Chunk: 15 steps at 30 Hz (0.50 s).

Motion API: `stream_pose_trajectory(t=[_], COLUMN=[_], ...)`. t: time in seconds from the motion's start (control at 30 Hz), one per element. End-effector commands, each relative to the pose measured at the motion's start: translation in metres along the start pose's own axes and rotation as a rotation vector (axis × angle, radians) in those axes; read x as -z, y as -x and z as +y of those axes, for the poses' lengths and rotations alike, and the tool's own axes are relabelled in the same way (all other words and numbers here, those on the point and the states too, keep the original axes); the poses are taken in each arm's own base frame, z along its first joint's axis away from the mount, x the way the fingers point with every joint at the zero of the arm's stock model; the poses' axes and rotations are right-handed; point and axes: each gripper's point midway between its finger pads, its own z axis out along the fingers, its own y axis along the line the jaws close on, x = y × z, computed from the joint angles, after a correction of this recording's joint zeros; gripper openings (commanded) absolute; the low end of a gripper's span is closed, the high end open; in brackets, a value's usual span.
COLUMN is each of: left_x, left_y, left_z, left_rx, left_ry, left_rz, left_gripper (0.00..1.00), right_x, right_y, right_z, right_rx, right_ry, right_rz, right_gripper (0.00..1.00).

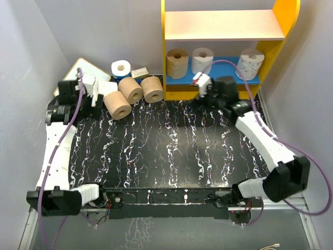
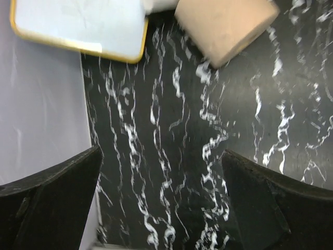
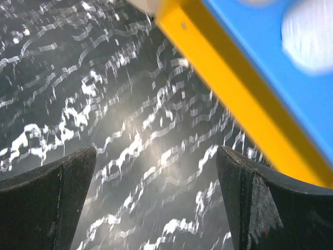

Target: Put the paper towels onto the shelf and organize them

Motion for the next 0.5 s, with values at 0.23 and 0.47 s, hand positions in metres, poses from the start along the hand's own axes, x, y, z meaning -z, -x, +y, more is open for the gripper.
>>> stream_pose_trajectory(t=[0.23,0.47], left_x=[0.049,0.043], left_y=[-0.088,-0.128], left_z=[0.049,0.037], left_rx=[0.476,0.574], left_ry=[0.303,0.269], left_rz=[0.121,0.16], left_gripper=[0.98,0.98], right_x=[-0.113,-0.201], right_y=[0.124,0.146], right_z=[0.057,0.058], right_rx=[0.555,0.592], right_ry=[-0.248,-0.282], right_rz=[-0.097,-0.122], right_gripper=[0.99,0.97])
